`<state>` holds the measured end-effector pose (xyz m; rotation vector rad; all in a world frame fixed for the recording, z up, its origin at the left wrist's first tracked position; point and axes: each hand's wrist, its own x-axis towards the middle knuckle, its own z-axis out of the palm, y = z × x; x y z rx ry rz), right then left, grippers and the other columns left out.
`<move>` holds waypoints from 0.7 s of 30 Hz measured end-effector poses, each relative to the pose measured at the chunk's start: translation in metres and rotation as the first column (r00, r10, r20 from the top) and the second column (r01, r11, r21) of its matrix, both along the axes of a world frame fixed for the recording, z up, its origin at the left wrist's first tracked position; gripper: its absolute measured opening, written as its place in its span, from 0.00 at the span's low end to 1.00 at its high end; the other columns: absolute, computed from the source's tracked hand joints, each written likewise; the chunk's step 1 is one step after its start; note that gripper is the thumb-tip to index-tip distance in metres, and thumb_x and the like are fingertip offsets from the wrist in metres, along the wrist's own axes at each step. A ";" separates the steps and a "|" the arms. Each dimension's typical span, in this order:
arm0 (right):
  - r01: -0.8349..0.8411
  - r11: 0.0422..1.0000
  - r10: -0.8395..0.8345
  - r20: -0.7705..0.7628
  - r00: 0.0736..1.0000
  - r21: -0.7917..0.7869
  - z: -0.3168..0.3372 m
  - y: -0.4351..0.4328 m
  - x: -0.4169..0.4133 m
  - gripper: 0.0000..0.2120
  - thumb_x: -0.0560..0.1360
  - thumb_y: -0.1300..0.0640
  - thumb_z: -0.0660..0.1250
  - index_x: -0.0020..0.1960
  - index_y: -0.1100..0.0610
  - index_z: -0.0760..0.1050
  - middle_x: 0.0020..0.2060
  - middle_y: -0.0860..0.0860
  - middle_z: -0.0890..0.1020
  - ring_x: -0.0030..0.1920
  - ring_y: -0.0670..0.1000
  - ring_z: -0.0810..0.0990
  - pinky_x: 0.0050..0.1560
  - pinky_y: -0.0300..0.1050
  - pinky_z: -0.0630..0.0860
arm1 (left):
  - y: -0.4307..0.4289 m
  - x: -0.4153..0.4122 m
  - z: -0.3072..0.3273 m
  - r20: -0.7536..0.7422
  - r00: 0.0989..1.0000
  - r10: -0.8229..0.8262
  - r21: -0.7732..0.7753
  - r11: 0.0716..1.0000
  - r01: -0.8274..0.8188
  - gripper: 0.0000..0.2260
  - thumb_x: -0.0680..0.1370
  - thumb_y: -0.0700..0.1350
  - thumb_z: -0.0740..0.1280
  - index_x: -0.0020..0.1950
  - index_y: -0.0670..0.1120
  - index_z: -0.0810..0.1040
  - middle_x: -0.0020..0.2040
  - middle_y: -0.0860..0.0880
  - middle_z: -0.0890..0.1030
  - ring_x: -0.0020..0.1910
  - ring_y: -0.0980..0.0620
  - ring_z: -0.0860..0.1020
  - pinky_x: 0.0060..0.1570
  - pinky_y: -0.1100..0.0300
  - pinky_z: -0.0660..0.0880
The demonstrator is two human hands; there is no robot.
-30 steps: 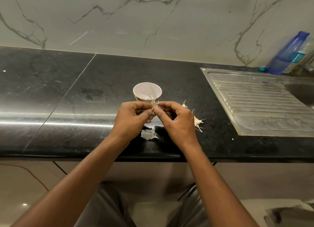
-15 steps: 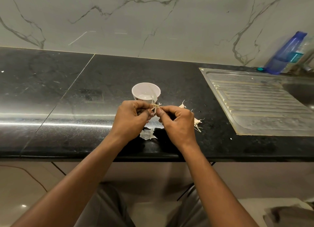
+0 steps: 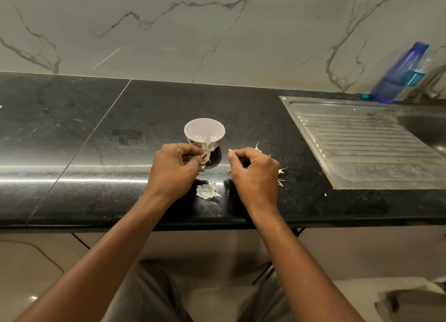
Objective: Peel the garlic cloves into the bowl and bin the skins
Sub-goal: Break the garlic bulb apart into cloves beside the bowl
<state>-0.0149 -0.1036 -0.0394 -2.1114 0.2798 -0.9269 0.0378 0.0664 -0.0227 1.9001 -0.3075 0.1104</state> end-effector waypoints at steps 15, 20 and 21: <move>0.120 0.986 -0.121 0.002 0.993 0.112 -0.002 -0.003 0.001 0.03 0.76 0.59 0.75 0.49 0.53 0.85 0.38 0.43 0.84 0.38 0.44 0.83 0.42 0.48 0.84 | 0.000 -0.010 0.009 -0.088 0.994 -0.064 -0.073 0.996 0.058 0.05 0.82 0.36 0.70 0.53 0.43 0.85 0.46 0.45 0.87 0.41 0.52 0.88 0.47 0.57 0.85; -0.171 0.985 0.170 0.036 0.985 0.011 0.004 0.005 -0.005 0.07 0.81 0.53 0.73 0.46 0.53 0.87 0.35 0.44 0.85 0.36 0.45 0.82 0.38 0.39 0.77 | -0.004 -0.011 0.008 -0.096 0.989 -0.113 -0.130 0.986 0.100 0.06 0.81 0.36 0.71 0.51 0.45 0.86 0.43 0.48 0.88 0.42 0.54 0.87 0.48 0.57 0.85; -0.238 0.971 0.238 0.003 0.971 0.024 0.005 0.006 -0.005 0.07 0.81 0.52 0.74 0.47 0.54 0.88 0.36 0.44 0.86 0.37 0.45 0.83 0.38 0.38 0.77 | -0.005 -0.013 0.009 -0.081 0.988 -0.130 -0.136 0.984 0.118 0.07 0.81 0.35 0.71 0.50 0.45 0.87 0.41 0.51 0.88 0.41 0.57 0.86 0.46 0.62 0.83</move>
